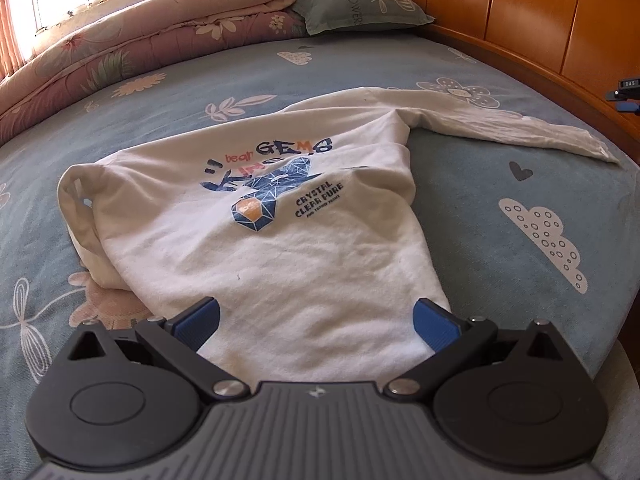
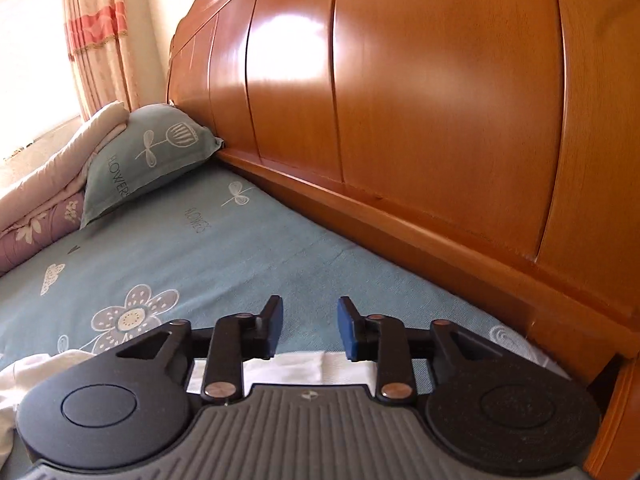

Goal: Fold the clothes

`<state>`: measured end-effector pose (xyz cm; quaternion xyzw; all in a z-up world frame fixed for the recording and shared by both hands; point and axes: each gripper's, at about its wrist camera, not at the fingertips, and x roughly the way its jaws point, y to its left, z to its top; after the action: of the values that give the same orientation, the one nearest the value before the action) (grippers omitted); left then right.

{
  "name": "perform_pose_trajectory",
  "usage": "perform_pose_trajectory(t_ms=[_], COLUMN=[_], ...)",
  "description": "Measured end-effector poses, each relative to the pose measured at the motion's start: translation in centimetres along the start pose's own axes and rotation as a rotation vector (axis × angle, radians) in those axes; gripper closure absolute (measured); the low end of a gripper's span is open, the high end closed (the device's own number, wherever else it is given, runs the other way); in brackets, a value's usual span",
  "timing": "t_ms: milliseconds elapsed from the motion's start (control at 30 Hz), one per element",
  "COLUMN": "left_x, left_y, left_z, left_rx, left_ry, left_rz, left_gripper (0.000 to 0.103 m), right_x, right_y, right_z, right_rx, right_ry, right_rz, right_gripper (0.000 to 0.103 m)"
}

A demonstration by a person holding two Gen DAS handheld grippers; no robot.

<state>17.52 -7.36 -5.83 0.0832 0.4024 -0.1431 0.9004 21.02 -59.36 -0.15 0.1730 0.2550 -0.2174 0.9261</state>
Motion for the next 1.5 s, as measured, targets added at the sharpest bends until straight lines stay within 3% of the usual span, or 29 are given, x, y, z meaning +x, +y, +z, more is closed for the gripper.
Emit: perform_pose_trajectory(t_ms=[133,233,500,767,867,1033,1167,1233,1333,1500], left_x=[-0.2,-0.7,-2.4,-0.9,0.1,1.1,-0.2,-1.2,-3.8,-4.2], left_y=[-0.1,-0.1,1.4,3.7,4.5,4.8,5.0,5.0,3.8,-0.3], left_z=[0.1,0.0,-1.0,-3.6,-4.5,-5.3,-4.7,-4.3,-3.0,-0.1], left_rx=[0.003,0.01,-0.036,-0.116,-0.15,-0.139,-0.135,-0.122,-0.021,0.176], left_ry=[-0.007,-0.021,-0.045,0.012,0.017,0.024,0.004,-0.018,-0.093,-0.135], left_rz=[0.001,-0.003,-0.031,-0.111,-0.136,-0.144,-0.105,-0.079,-0.051,-0.055], left_gripper=[0.001,0.001,0.001,0.001,0.001,0.0,0.001,0.002,0.002,0.001], right_x=[-0.4,-1.3,-4.2,-9.1,-10.4,-10.8,-11.1,-11.0,-11.4,-12.2], right_y=[2.3,4.9,15.3,25.0,26.4,26.3,26.1,26.1,25.9,25.2], right_z=[-2.8,-4.9,-11.8,-18.5,-20.4,-23.4,-23.9,-24.2,-24.9,-25.5], right_rx=[-0.047,-0.098,-0.198,-0.318,-0.33,-0.398,-0.403,-0.403,-0.398,-0.436], right_ry=[0.08,0.136,0.313,0.416,0.436,0.443,0.438,0.433,0.386,0.35], right_rz=[0.067,0.142,0.441,0.667,0.692,0.611,0.612,0.603,0.592,0.552], right_gripper=[0.058,0.05,0.039,0.034,0.032,0.029,0.0,0.0,0.0,0.0])
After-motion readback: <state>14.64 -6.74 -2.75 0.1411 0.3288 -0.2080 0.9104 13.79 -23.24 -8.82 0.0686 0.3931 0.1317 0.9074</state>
